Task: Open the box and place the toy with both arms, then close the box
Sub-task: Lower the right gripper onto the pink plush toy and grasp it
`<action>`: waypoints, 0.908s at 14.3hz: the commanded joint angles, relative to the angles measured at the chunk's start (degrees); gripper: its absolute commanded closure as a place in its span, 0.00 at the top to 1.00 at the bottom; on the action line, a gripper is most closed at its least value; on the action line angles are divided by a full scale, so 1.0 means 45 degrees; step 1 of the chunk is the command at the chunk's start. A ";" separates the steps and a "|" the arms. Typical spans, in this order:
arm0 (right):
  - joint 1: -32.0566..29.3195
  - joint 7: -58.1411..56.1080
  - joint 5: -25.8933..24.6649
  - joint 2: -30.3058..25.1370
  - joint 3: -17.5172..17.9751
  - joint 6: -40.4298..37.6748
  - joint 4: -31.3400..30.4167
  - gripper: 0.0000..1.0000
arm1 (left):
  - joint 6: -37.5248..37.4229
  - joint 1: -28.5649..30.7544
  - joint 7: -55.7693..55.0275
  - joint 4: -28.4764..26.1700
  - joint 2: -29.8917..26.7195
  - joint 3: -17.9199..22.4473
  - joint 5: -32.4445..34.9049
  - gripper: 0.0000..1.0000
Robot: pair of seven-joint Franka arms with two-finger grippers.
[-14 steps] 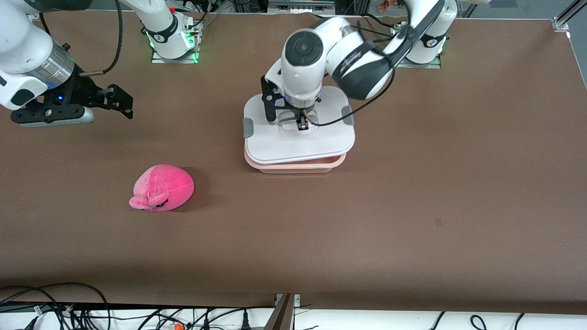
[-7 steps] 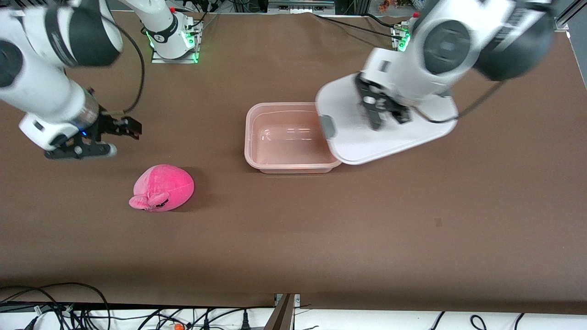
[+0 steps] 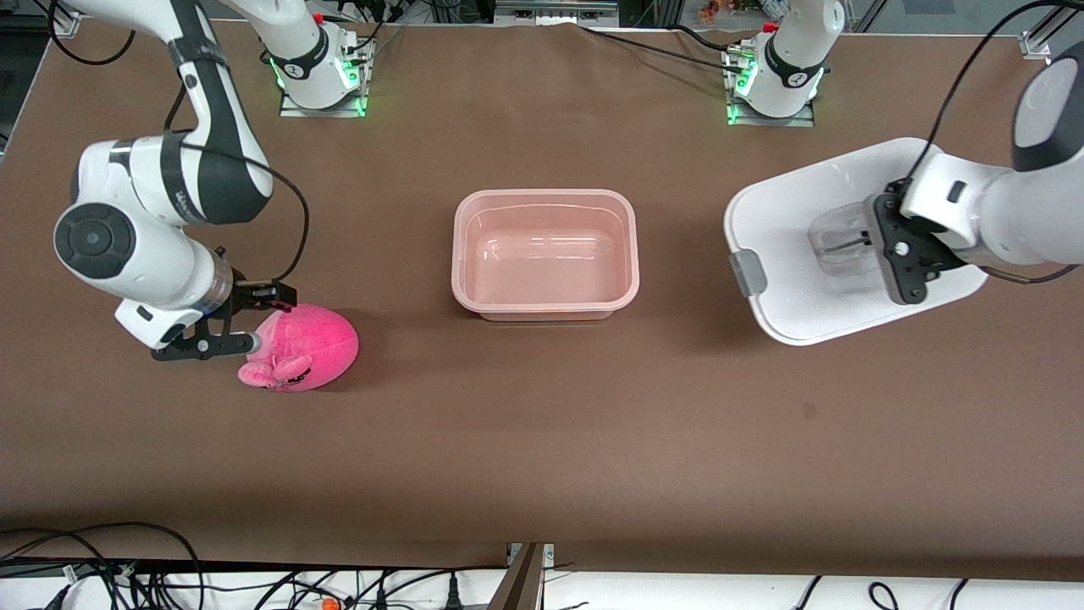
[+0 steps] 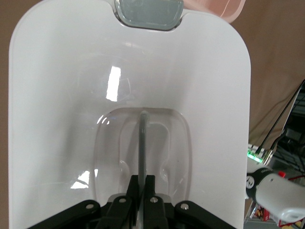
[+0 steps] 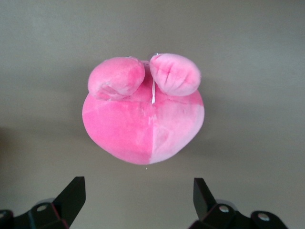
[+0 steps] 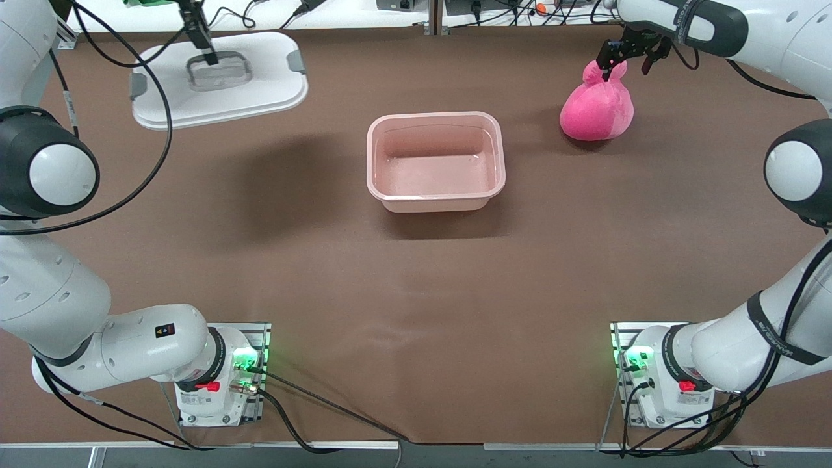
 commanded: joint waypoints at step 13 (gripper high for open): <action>-0.0607 -0.2080 0.1346 0.2090 0.0099 0.2337 -0.0002 0.00 | -0.0186 -0.0446 0.0379 0.0233 0.0240 -0.0209 0.0563 0.00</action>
